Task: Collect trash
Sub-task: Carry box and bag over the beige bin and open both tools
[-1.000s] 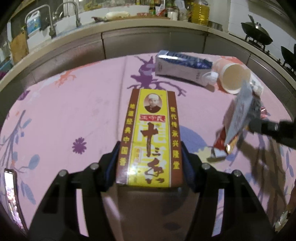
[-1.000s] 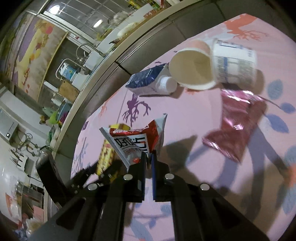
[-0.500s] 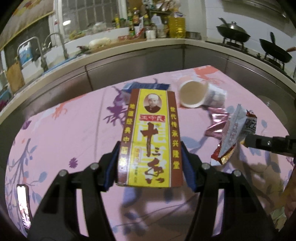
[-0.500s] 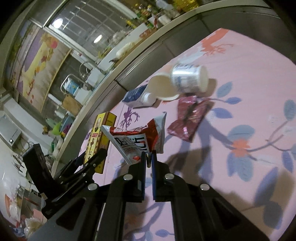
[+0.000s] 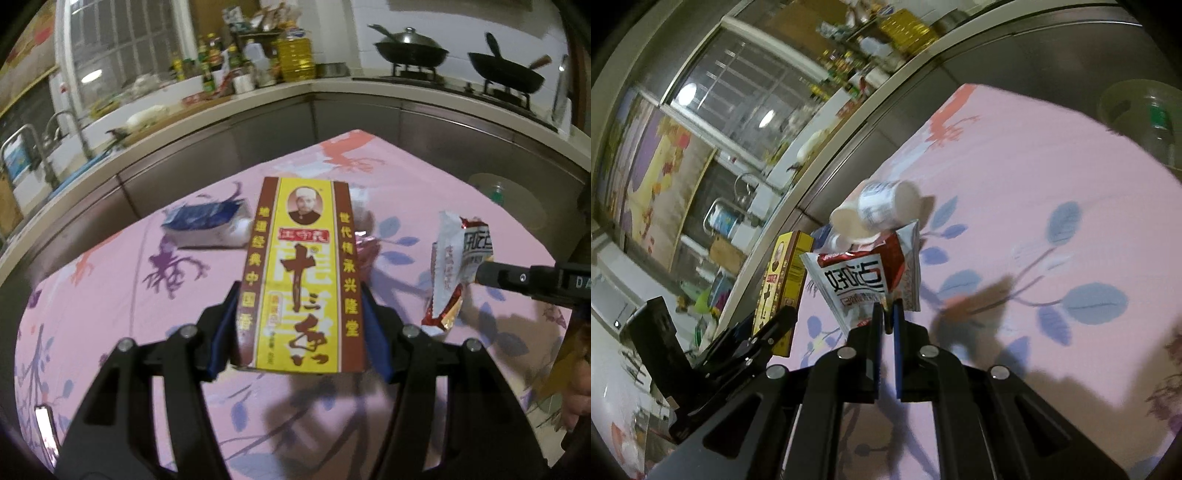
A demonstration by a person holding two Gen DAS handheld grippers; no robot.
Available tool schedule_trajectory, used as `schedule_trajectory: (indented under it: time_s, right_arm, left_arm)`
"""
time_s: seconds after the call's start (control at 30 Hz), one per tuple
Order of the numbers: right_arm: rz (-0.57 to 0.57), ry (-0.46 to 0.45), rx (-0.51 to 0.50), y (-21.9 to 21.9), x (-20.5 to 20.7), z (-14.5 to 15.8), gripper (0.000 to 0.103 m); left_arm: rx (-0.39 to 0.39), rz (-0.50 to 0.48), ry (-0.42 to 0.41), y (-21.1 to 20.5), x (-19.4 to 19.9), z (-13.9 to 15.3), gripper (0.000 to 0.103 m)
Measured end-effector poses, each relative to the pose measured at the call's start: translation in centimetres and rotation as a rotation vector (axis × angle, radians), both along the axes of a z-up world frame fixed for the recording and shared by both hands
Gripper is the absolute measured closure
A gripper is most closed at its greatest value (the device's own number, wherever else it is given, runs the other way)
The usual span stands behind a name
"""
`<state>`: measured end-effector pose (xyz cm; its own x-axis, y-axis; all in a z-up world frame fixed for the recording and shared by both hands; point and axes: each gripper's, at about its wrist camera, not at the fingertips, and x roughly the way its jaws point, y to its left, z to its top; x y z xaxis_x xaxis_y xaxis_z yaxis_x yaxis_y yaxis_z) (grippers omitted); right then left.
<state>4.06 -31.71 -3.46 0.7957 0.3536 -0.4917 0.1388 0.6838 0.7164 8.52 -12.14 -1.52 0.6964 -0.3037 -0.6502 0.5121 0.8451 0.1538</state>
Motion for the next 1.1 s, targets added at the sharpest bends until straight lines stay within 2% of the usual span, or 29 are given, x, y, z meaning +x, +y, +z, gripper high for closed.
schedule_trajectory:
  time_s: [0.5,0.7,0.9,1.1]
  right_arm:
    - [-0.175,-0.041,0.071,-8.7,-3.2,-1.0,0.101]
    - [-0.268,-0.076,0.089,-13.1,-4.8,-0.9,0.101]
    - [-0.391,-0.104,0.080,-18.3,-7.2,-0.7,0.101]
    - [-0.520,-0.087,0.057,-23.4,-9.3,-1.3,0.101]
  left_arm:
    - [0.031,-0.185,-0.003,-10.7,0.3,0.9,0.045]
    - [0.040,-0.314,0.000,-16.7,-0.1,1.6,0.045]
    - [0.023,-0.442,0.043,-23.8,-0.3,2.0,0.045]
    - [-0.029,-0.544,0.143,-31.1,0.4,1.2,0.045]
